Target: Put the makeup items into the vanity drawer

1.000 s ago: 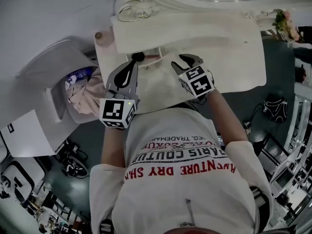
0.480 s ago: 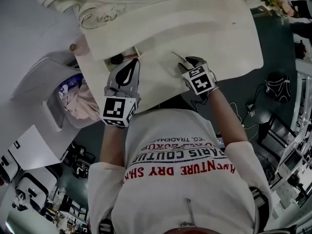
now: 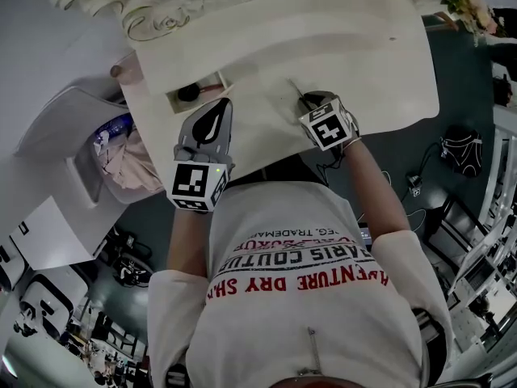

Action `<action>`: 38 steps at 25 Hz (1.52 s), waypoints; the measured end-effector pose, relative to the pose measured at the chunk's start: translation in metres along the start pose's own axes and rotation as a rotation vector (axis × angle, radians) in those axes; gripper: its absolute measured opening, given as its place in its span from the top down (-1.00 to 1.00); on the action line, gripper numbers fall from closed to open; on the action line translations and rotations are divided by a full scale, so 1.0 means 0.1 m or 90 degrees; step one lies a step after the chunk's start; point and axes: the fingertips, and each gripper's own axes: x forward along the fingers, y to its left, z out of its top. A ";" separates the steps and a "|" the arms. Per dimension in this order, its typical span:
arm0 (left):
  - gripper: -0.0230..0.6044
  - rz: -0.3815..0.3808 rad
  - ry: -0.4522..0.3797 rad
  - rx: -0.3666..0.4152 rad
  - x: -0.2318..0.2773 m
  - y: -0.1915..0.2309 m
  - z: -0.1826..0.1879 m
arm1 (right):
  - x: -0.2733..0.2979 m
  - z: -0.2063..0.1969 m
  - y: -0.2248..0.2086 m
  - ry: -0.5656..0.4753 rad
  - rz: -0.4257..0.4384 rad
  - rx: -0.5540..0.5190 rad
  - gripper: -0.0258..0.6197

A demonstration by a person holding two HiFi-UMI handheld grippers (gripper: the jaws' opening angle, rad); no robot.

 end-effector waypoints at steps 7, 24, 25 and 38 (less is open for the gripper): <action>0.90 0.023 -0.023 -0.003 -0.08 0.00 0.09 | -0.08 0.13 0.06 -0.010 0.023 -0.051 0.76; 0.90 0.162 -0.079 -0.025 -1.01 0.51 0.15 | -0.49 1.36 0.90 -0.142 0.090 -0.192 0.76; 0.90 0.172 -0.083 -0.031 -1.08 0.56 0.14 | -0.47 1.42 0.98 -0.143 0.100 -0.203 0.76; 0.90 0.294 -0.096 -0.077 -1.77 1.03 -0.08 | -0.05 1.97 1.77 -0.071 0.175 -0.443 0.76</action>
